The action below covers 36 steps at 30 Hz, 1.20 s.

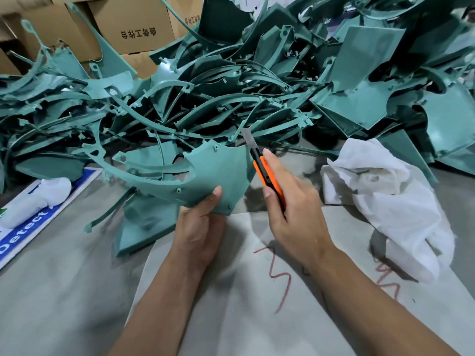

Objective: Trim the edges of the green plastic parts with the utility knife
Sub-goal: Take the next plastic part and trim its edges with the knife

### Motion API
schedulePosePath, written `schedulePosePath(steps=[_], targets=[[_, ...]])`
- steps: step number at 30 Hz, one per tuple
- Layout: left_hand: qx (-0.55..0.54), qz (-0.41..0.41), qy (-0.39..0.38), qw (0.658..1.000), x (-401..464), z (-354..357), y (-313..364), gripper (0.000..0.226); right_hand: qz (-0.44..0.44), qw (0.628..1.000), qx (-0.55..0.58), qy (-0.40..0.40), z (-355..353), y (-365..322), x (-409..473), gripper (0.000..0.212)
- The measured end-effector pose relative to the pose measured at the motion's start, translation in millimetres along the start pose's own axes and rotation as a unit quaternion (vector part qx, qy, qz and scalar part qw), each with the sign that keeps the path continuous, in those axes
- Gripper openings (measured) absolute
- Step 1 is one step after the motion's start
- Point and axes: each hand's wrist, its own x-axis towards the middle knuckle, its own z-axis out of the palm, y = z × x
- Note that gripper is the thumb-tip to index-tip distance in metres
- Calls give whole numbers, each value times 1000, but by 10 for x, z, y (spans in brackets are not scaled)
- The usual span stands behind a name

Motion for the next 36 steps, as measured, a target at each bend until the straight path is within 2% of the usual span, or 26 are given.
schedulePosePath(steps=[5, 9, 14, 16, 20, 24, 29, 32, 36], targets=[[-35, -46, 14, 998, -23, 24, 11, 62, 19, 1000, -10, -1, 38, -11, -8, 62], [-65, -46, 50, 996, -14, 49, 29, 65, 116, 993, -8, 0, 9, 63, 13, 62], [-44, -25, 3, 999, -25, 23, 23, 64, 14, 999, 37, 26, -17, -29, 6, 57], [-43, -19, -6, 999, -16, 11, 18, 65, 8, 999, 51, 15, 13, -37, 5, 57], [-48, -15, 15, 999, -4, -3, -14, 66, 88, 990, 115, 0, 40, -18, -24, 59], [-66, -10, 46, 997, 10, 10, 17, 56, 202, 941, 270, -34, -27, -20, -15, 59], [-30, 11, 92, 995, 61, -62, 60, 52, 266, 917, 285, -80, -124, 43, 53, 59], [-20, 26, 141, 989, 136, -161, 89, 53, 238, 913, 318, -93, -196, 43, 53, 59], [-12, 57, 137, 989, 157, -187, 127, 53, 194, 917, 317, -143, -230, 45, 30, 61]])
